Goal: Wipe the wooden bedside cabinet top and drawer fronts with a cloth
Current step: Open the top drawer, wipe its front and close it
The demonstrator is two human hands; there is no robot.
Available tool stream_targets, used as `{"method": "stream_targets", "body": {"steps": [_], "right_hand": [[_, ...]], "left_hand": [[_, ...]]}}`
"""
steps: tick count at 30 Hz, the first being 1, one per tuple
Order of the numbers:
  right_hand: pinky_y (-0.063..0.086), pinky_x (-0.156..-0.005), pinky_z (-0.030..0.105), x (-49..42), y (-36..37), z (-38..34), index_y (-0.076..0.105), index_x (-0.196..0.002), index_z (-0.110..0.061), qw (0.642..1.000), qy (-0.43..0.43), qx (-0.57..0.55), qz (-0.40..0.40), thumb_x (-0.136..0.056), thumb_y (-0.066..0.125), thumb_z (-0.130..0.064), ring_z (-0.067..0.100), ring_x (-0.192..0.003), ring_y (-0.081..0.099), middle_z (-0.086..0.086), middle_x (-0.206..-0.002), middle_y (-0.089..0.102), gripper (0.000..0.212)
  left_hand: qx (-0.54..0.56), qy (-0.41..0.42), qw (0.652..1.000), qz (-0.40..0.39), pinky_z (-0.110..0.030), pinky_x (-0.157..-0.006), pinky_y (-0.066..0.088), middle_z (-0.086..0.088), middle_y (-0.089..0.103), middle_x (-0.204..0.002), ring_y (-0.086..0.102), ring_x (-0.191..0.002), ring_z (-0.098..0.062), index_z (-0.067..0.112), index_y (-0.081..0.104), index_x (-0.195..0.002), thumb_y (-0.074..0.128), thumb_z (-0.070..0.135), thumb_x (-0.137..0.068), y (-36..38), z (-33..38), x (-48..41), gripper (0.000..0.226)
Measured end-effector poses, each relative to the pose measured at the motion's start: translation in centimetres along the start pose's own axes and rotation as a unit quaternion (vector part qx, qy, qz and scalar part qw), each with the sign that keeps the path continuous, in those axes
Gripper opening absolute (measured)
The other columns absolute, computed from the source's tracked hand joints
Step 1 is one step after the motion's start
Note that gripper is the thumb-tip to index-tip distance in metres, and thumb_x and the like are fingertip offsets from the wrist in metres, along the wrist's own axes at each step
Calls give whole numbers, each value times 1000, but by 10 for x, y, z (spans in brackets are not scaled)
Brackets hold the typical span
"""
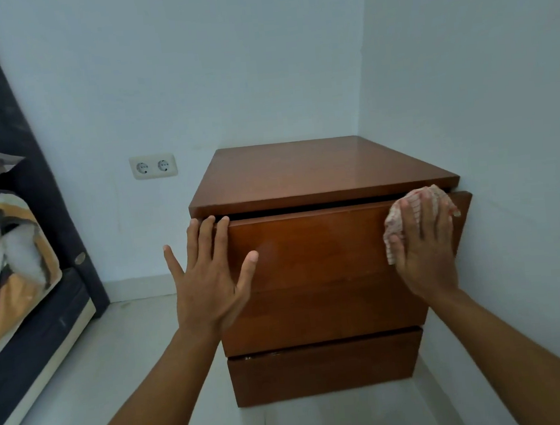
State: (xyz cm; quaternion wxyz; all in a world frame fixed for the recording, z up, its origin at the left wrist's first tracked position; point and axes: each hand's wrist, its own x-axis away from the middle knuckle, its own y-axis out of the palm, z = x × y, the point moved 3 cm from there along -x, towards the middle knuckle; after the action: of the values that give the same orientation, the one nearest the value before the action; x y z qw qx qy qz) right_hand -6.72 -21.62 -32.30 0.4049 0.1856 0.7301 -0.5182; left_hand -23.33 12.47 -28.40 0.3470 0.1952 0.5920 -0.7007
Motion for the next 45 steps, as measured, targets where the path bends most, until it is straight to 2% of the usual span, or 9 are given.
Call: {"method": "stream_targets", "body": {"steps": [9, 13, 16, 18, 25, 32, 39, 43, 45], "right_hand": [[29, -123, 55, 1, -26, -2, 26, -161, -18, 971, 115, -179, 112, -103, 35, -8, 31, -158, 9, 10, -171, 12, 60], [14, -129, 40, 33, -21, -117, 28, -160, -21, 975, -40, -196, 93, -98, 44, 8, 35, -158, 11, 12, -169, 18, 70], [12, -128, 48, 53, 22, -192, 16, -163, -27, 982, -137, -127, 22, -102, 49, -8, 38, -158, 7, 9, -172, 9, 72], [7, -128, 53, 58, 47, -205, 10, -164, -29, 989, -120, -87, -4, -104, 48, -27, 38, -158, -2, 7, -172, -6, 71], [-3, -127, 52, 61, 65, -135, -3, -163, -31, 995, -61, -72, 9, -106, 36, -45, 39, -157, -8, 8, -170, -15, 71], [13, -124, 61, 67, 57, -19, -12, -162, -22, 994, 86, -60, -16, -105, 19, -46, 50, -154, 3, 26, -168, -3, 68], [13, -127, 54, 63, 44, 35, 8, -162, -9, 991, 119, -56, -27, -106, 31, -26, 43, -157, -4, 25, -169, -4, 63], [25, -123, 41, 64, 23, 22, 15, -163, -16, 972, 180, -146, 33, -97, 46, 8, 33, -159, 2, 9, -172, 0, 78], [28, -124, 45, 60, 9, 3, 21, -162, -15, 963, 176, -183, 88, -96, 45, 11, 32, -159, 6, 5, -171, 4, 75]], "left_hand": [[-11, -1, 1000, -13, -69, -119, 2, 0, 18, -168, 3, -157, -22, 27, 21, -159, 16, 76, -94, -4, 4, -1, 81], [-12, 0, 1000, -7, -70, -118, 4, -2, 19, -167, 4, -157, -23, 25, 21, -158, 17, 74, -94, -4, 3, 0, 81], [-18, 1, 1000, 1, -70, -118, 6, -2, 21, -166, 8, -156, -24, 25, 23, -158, 17, 73, -94, -3, 2, 1, 80], [-21, 0, 1000, 4, -70, -118, 7, -3, 22, -166, 10, -156, -24, 24, 24, -157, 18, 74, -94, -2, 3, 0, 81], [-8, -9, 1000, 17, -72, -117, 8, -3, 25, -164, 12, -155, -24, 23, 28, -155, 20, 74, -93, -1, 8, 2, 80], [-17, -7, 1000, 14, -73, -116, 7, -2, 23, -164, 10, -155, -23, 23, 26, -155, 19, 74, -93, -1, 8, 1, 81], [-18, -8, 1000, 16, -73, -116, 7, -4, 23, -164, 9, -156, -24, 22, 26, -155, 20, 74, -92, 1, 9, 2, 82], [-18, -5, 1000, 14, -74, -115, 7, -3, 22, -164, 8, -156, -24, 21, 26, -155, 22, 74, -92, 1, 9, 2, 82], [-17, -6, 1000, 12, -74, -115, 8, -4, 22, -164, 7, -156, -24, 21, 26, -155, 22, 74, -92, 1, 9, 3, 82]]}}
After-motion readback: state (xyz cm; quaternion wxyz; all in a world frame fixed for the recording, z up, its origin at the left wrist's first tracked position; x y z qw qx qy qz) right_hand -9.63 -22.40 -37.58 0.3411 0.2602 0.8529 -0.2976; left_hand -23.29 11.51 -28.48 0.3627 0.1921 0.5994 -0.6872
